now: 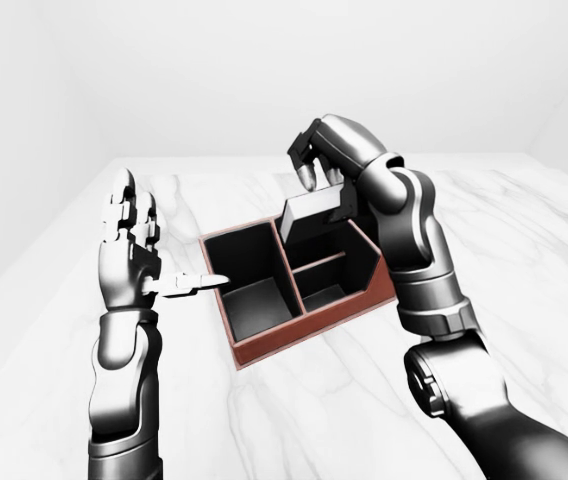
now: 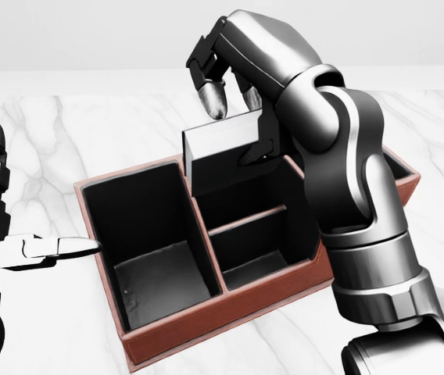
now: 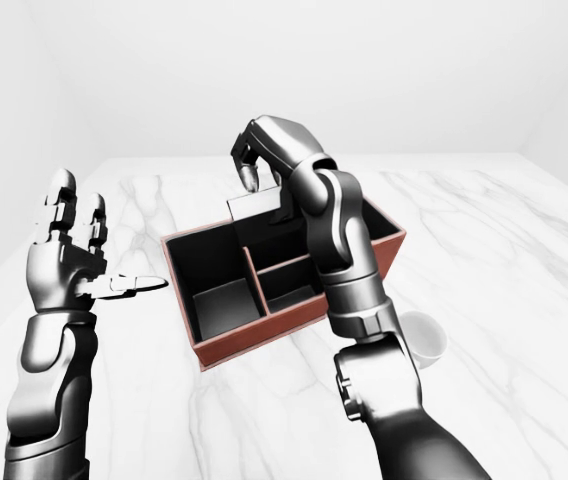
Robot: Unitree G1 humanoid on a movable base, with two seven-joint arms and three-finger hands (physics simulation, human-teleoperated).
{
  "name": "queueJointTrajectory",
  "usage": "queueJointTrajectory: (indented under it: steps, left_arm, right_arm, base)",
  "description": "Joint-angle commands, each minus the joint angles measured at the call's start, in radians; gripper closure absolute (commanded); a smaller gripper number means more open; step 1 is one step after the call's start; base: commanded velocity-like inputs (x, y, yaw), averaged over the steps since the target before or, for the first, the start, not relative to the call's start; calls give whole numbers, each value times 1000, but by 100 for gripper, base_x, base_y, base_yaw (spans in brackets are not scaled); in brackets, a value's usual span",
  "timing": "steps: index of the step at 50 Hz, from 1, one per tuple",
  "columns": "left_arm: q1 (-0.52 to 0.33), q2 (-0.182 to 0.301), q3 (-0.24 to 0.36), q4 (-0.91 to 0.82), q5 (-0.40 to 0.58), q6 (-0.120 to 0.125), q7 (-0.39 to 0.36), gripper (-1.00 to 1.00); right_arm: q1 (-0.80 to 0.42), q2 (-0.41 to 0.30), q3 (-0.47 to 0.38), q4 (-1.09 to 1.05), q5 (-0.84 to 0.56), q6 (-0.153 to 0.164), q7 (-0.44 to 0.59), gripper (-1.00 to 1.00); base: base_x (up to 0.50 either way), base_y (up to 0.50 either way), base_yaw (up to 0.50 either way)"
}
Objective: Pick up the book and place it in the front compartment of the caddy.
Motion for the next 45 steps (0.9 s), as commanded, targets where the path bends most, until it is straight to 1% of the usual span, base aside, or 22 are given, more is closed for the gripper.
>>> queueJointTrajectory:
  steps: [1, 15, 23, 27, 38, 45]
  left_arm:
    - [-1, 0, 0, -1, -1, 0, 1, -100]
    - [0, 0, -2, 1, 1, 0, 1, -100]
    - [0, -1, -3, 2, 2, 0, 2, -100]
    - [-1, -1, -2, 6, 2, 0, 1, -100]
    - [-1, -1, -1, 8, 2, 0, 1, -100]
    - [0, 0, -1, 7, 2, 0, 2, -100]
  right_arm:
    - [-20, 0, -9, 38, -2, 0, -42, 100]
    - [-44, -19, -18, 115, 21, 0, -81, 100]
    - [-61, -32, -23, 110, 30, 0, -70, 100]
    - [-67, -37, -26, 133, 36, 0, -83, 100]
    - [-64, -30, -21, 158, 49, 0, -99, 100]
    - [-75, -28, -24, 234, 69, 0, -142, 100]
  base:
    - [0, 0, 0]
    - [0, 0, 0]
    - [0, 0, 0]
    - [0, 0, 0]
    - [0, 0, 0]
    - [0, 0, 0]
